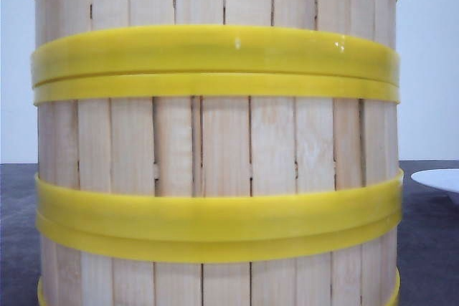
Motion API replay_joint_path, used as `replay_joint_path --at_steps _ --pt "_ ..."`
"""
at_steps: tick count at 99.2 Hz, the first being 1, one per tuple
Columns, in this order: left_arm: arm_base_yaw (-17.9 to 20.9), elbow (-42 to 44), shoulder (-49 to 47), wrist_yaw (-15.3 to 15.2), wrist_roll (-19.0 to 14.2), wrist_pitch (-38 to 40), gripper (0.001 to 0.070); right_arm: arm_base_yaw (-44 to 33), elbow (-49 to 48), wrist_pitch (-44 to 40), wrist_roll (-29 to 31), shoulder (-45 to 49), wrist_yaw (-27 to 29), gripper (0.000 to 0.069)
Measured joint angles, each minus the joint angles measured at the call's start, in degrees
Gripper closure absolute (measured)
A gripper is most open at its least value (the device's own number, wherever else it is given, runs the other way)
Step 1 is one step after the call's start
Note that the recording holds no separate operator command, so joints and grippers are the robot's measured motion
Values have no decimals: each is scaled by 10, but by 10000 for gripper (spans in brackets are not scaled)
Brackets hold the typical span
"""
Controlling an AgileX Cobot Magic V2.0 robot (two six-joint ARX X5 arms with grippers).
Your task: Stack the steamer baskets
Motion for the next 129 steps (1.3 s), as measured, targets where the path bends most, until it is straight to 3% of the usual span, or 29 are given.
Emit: replay_joint_path --at_steps 52,69,89,108,129 --pt "0 0 0 -1 0 0 686 0 0 0 0 0 0 683" --pt "0 0 0 -58 20 15 686 0 0 0 0 0 0 683" --pt "3 0 0 -103 58 15 686 0 0 0 0 0 0 683" --pt "68 -40 -13 -165 100 69 686 0 0 0 0 0 0 683" --pt "158 -149 -72 -167 148 222 686 0 0 0 0 0 0 683"
